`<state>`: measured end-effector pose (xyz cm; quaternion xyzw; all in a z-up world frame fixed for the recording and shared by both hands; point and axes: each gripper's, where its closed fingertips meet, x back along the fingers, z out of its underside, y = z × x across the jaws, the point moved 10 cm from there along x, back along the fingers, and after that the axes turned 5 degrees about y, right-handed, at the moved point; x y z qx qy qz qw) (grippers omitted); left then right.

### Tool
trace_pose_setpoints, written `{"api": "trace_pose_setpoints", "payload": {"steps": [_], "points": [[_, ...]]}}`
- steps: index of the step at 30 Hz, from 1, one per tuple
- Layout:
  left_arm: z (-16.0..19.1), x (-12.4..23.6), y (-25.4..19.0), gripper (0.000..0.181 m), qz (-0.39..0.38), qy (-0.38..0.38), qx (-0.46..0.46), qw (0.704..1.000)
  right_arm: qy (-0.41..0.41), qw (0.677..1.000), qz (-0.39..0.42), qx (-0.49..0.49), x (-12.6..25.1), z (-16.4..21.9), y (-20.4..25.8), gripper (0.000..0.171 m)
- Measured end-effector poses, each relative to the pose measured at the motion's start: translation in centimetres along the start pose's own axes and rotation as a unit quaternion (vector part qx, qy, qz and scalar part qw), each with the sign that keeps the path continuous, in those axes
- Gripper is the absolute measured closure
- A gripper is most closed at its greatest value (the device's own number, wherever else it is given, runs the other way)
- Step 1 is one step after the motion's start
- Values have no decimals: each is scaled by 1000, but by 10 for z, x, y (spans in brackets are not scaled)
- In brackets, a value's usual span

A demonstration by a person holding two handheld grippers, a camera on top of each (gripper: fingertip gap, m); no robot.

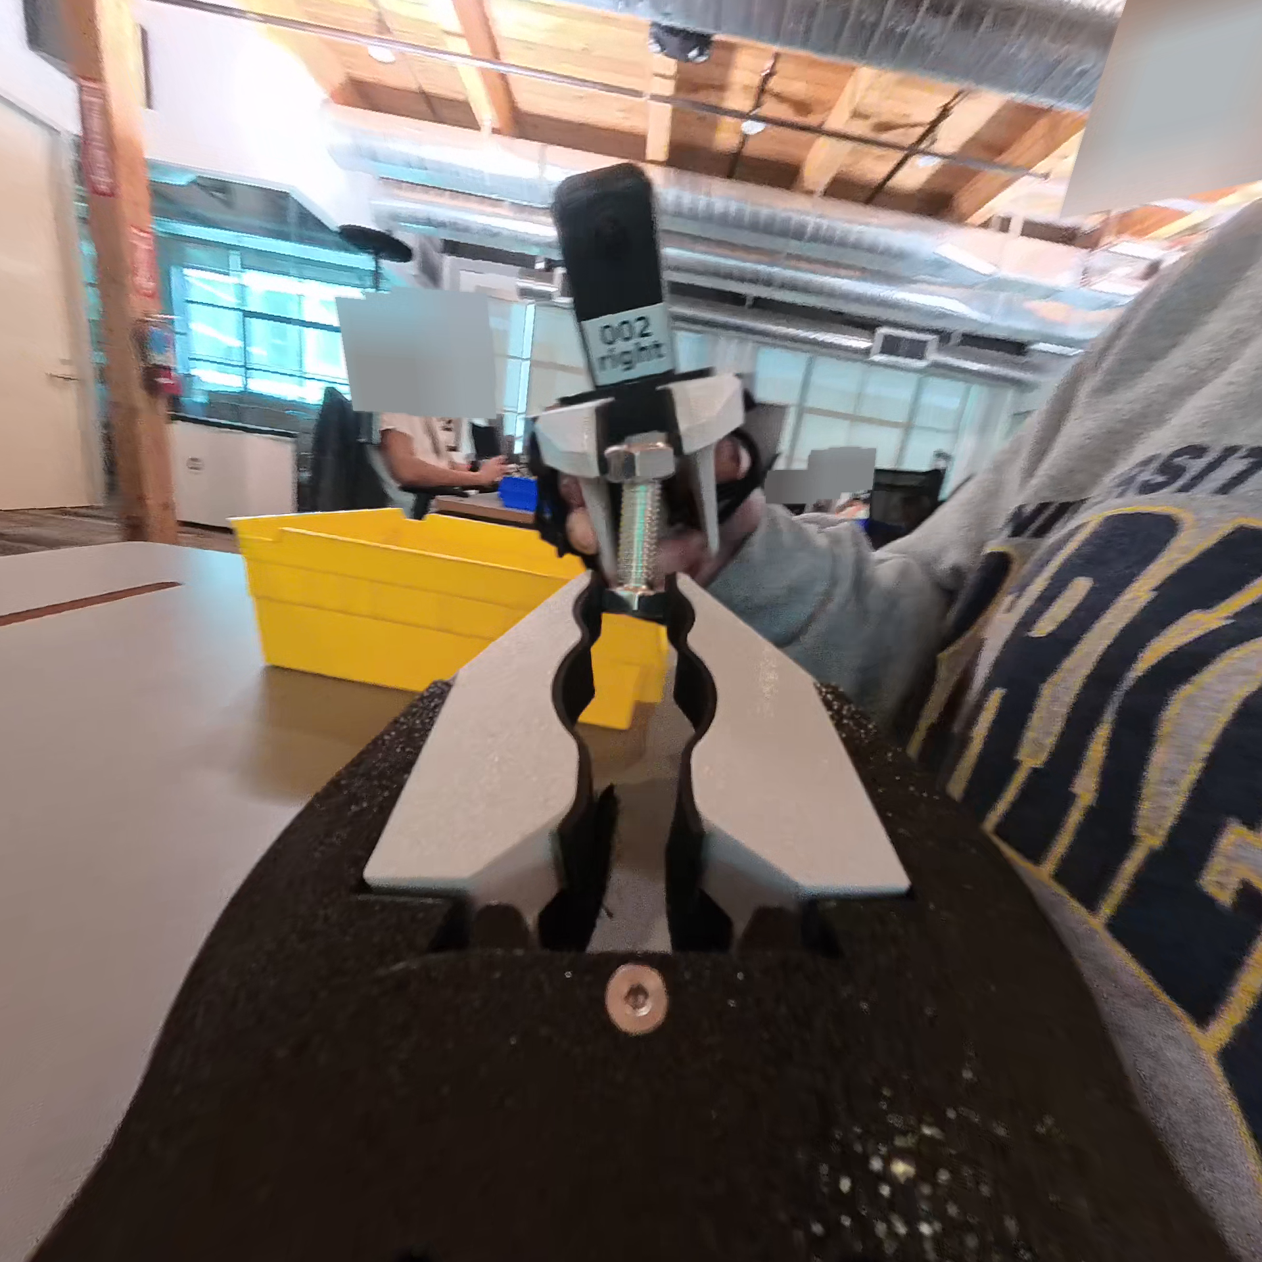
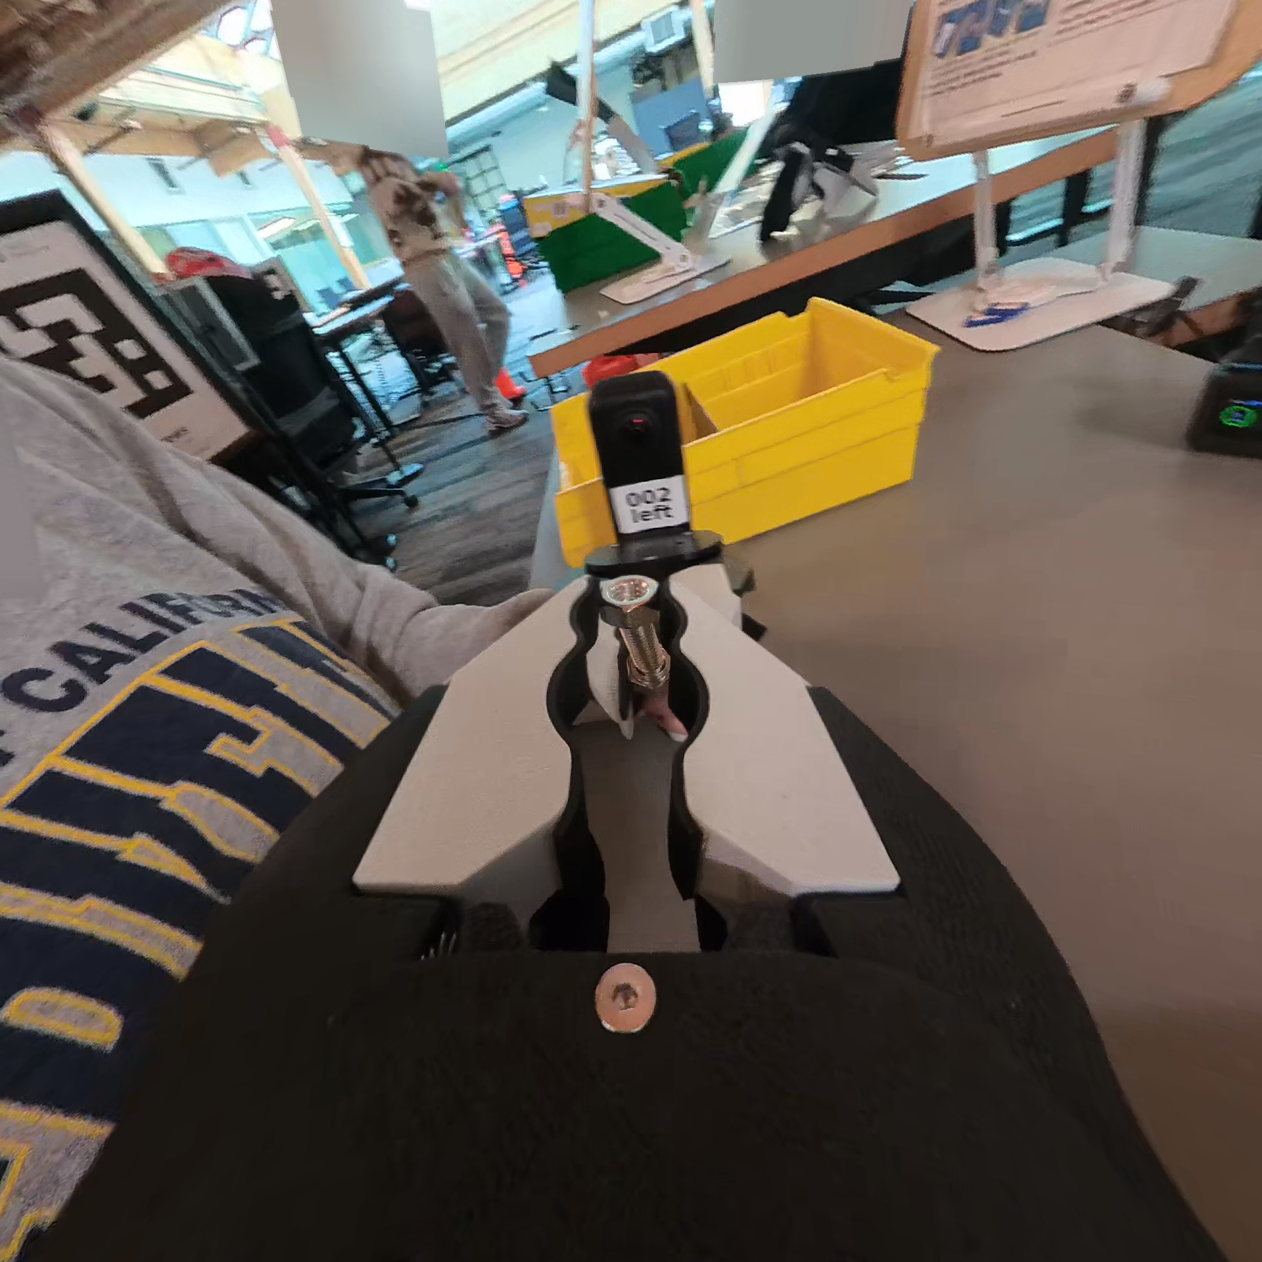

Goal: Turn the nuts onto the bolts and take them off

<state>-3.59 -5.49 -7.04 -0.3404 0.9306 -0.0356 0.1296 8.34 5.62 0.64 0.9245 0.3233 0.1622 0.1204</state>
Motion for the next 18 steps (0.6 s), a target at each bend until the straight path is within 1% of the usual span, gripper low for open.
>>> {"api": "trace_pose_setpoints", "payload": {"steps": [3,7,13,15,18], "points": [[1,0,1,165,-44,2,-18,999,-22,998,55,-15,-2,4,2,156],[1,2,3,165,-77,-4,-25,997,-77,990,116,-36,-6,10,5,156],[1,2,5,165,-116,3,-36,993,-125,965,229,-19,-16,18,17,156],[1,2,5,165,-118,2,-37,992,-137,957,254,-13,-19,20,20,155],[1,3,5,165,-120,2,-36,992,-146,954,262,-13,-21,21,21,155]]}}
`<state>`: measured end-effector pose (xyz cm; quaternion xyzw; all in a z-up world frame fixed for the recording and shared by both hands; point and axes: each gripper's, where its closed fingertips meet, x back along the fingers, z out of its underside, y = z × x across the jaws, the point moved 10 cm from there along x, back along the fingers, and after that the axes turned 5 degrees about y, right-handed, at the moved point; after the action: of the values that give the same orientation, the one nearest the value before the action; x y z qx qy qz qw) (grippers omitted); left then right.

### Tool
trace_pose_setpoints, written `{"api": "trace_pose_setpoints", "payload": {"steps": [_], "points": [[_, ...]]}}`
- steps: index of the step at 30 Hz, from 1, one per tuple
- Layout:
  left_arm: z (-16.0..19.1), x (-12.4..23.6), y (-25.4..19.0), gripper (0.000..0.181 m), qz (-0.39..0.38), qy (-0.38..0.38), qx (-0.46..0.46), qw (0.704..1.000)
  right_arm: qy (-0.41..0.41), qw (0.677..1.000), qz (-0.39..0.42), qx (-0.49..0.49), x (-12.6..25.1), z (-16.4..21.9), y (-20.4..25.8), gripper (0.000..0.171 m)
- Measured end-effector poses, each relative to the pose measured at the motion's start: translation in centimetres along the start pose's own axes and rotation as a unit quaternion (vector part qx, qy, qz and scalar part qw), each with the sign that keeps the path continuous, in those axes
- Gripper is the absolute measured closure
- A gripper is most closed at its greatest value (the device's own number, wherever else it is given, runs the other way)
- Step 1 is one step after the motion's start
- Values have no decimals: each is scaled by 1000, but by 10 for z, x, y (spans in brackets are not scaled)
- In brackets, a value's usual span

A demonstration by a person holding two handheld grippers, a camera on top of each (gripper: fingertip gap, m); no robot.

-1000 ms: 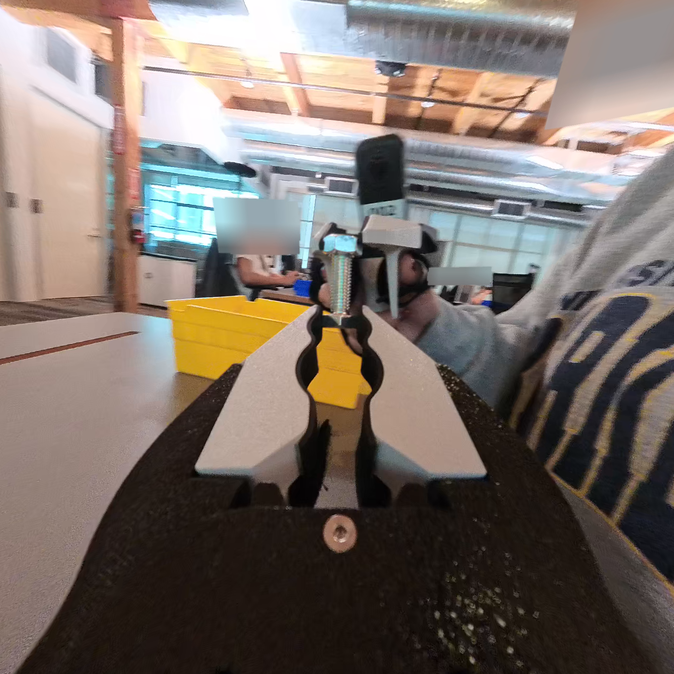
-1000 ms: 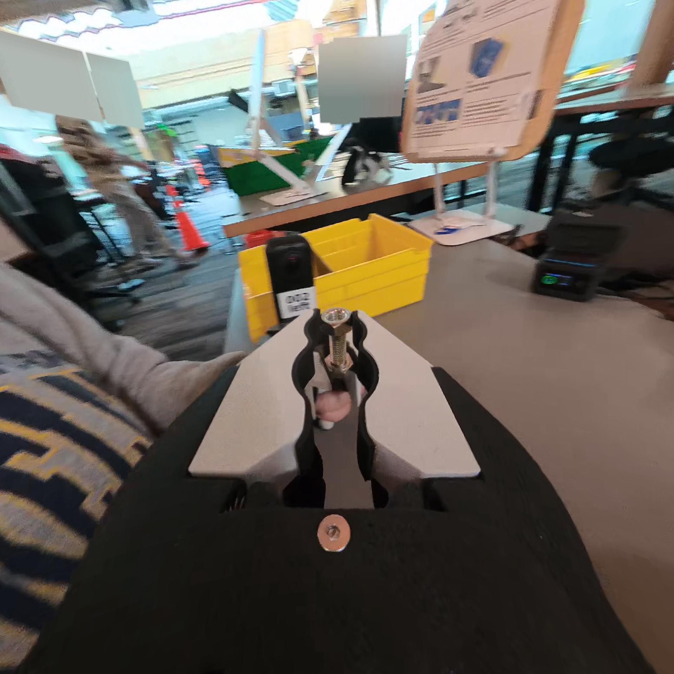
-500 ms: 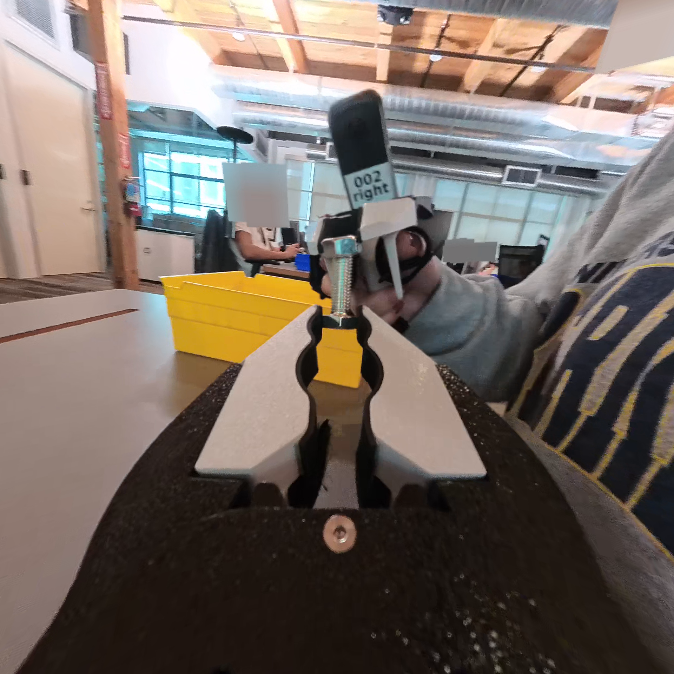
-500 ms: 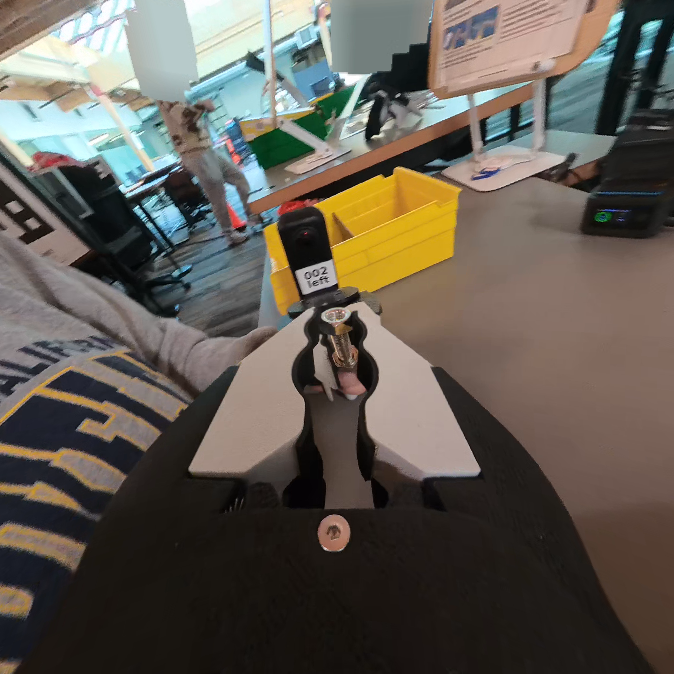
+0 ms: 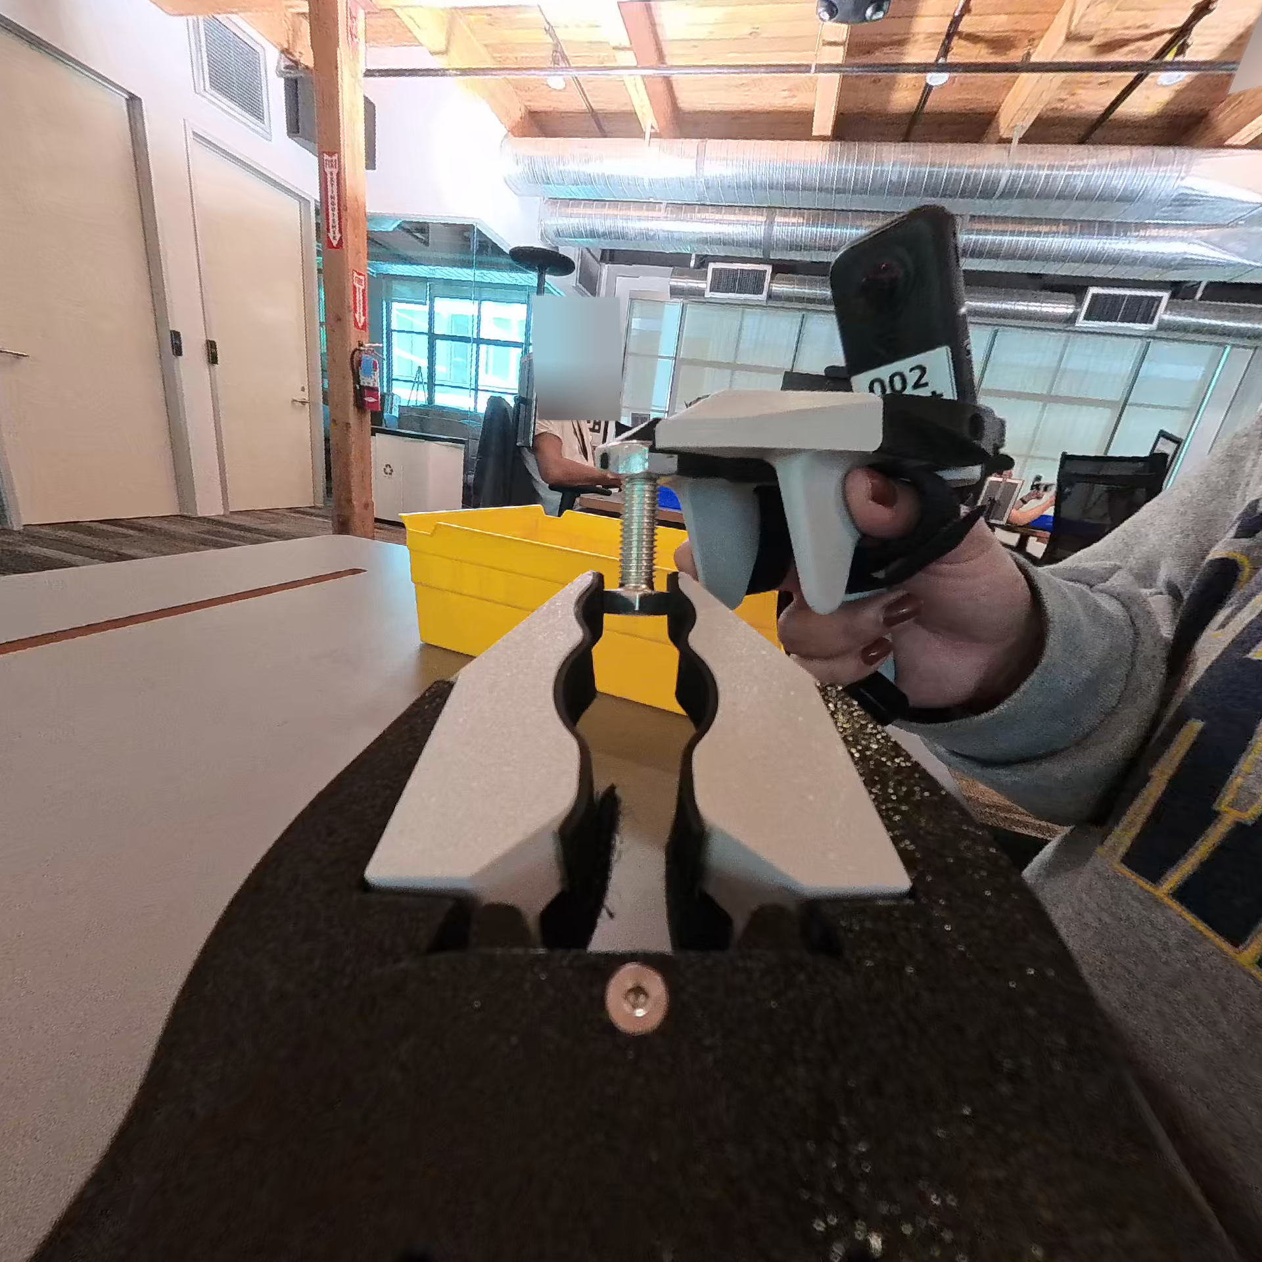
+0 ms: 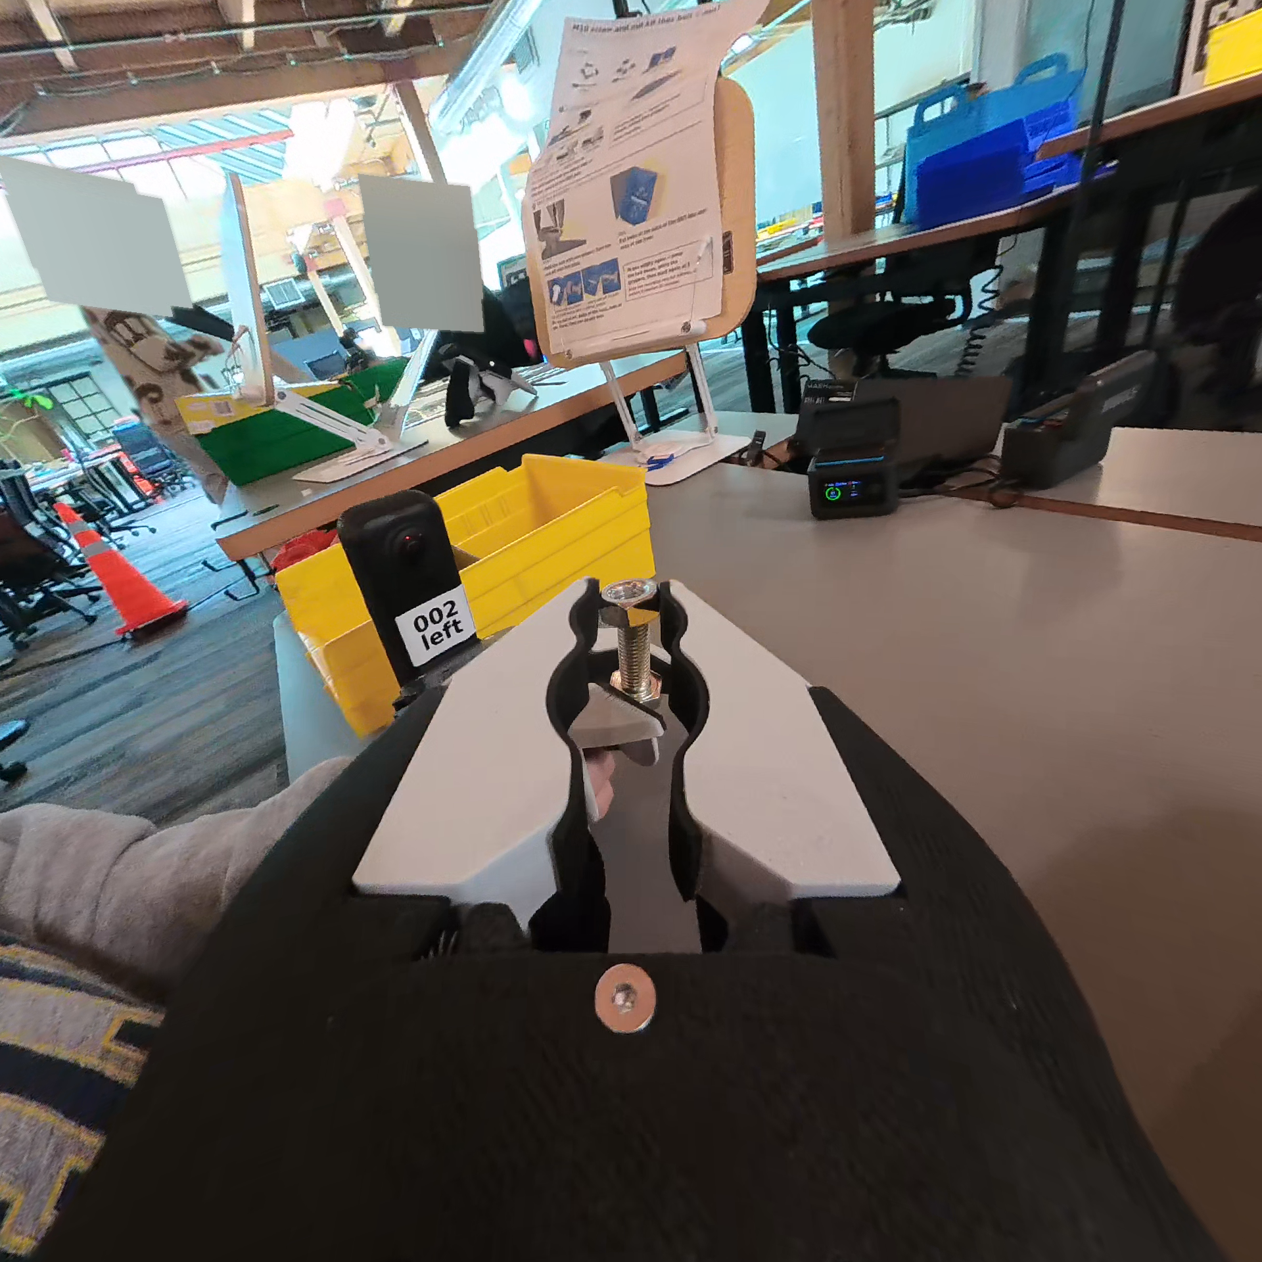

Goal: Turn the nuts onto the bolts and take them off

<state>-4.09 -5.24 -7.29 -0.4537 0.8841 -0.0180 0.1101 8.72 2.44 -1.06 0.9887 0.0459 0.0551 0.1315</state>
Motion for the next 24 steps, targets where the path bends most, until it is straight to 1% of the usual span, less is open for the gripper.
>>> {"api": "trace_pose_setpoints", "payload": {"steps": [6,11,12,14,16,19,20,22,23,24], "points": [[0,0,1,165,-1,7,-1,1000,15,1000,-5,18,0,-1,-3,155],[1,-1,0,165,6,13,-2,1000,28,998,4,60,2,-2,-4,148],[1,-1,0,165,6,15,-2,1000,31,997,3,68,2,-2,-3,148],[2,-2,0,165,4,21,-3,1000,38,996,1,83,2,-2,-3,154],[2,-2,0,165,6,23,-4,1000,45,994,-2,97,3,-2,-4,154],[2,-1,0,165,5,25,-12,1000,48,995,-29,78,5,-5,-7,154],[2,0,1,165,-11,31,-19,999,37,997,-37,61,8,-7,-10,155],[1,5,7,165,-68,35,-27,997,27,999,-13,44,13,-7,-17,155],[0,10,12,165,-118,34,-29,992,48,998,7,44,13,-4,-20,155],[-2,15,17,165,-156,30,-35,987,88,995,22,47,11,4,-24,154]]}}
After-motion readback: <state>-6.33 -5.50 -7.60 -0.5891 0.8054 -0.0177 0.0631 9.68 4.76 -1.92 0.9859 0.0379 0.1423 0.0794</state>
